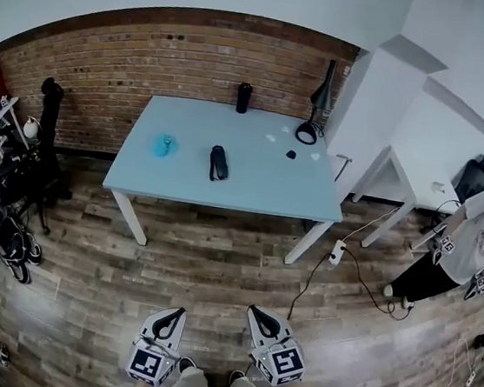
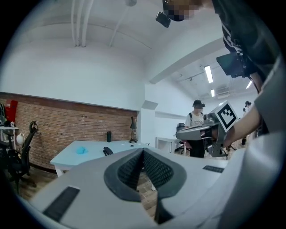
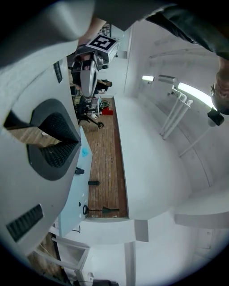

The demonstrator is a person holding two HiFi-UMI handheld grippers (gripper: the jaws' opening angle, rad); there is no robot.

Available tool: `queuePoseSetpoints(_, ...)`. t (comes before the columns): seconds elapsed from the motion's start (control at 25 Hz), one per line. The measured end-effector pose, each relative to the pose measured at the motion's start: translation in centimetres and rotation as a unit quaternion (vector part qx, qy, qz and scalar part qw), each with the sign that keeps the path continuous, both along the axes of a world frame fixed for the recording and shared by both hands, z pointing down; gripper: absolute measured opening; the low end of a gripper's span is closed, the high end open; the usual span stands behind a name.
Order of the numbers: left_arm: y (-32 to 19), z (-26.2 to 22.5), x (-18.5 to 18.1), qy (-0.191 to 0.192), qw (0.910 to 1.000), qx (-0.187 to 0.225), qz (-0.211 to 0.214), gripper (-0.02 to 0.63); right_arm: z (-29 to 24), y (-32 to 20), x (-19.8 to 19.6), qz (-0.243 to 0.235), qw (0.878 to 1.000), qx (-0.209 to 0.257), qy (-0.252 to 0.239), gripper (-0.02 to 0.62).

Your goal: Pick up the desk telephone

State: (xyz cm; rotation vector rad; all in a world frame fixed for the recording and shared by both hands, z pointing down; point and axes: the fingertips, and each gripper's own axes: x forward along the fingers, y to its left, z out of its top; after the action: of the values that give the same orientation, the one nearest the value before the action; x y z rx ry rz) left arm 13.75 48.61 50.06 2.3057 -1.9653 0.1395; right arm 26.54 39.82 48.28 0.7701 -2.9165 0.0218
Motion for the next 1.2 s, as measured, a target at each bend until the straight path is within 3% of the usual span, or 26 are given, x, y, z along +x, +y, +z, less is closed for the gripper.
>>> queuePoseSetpoints(0.24, 0.0, 0.4, -4.4, 0.012, 0.9998, 0.014, 0.011, 0.014, 0.3, 1.0, -4.0, 0.002, 1.0, 0.006, 0.023, 0.021)
queuePoseSetpoints(0.4, -1.5, 0.6, -5.5, 0.024, 0.9997, -0.002, 0.007, 0.014, 0.8, -0.1, -5.1, -0.002, 0.999, 0.005, 0.041, 0.021)
queuePoseSetpoints(0.76, -8.5, 1.5, -6.9, 0.007, 0.9995, -0.029, -0.009, 0.014, 1.3, -7.6, -8.3, -0.039, 0.999, 0.014, 0.031, 0.021)
queuePoseSetpoints(0.96, -13.6, 1.2, -6.7, -0.013, 0.9975, -0.066, -0.02, 0.014, 1.6, -12.8, -8.2, -0.039, 0.999, -0.008, 0.016, 0.021)
queuePoseSetpoints(1.2, -17.3, 1.2, -6.8, -0.018, 0.9965, -0.071, -0.039, 0.014, 2.8, -16.5, -9.2, -0.055, 0.998, -0.026, 0.005, 0.022)
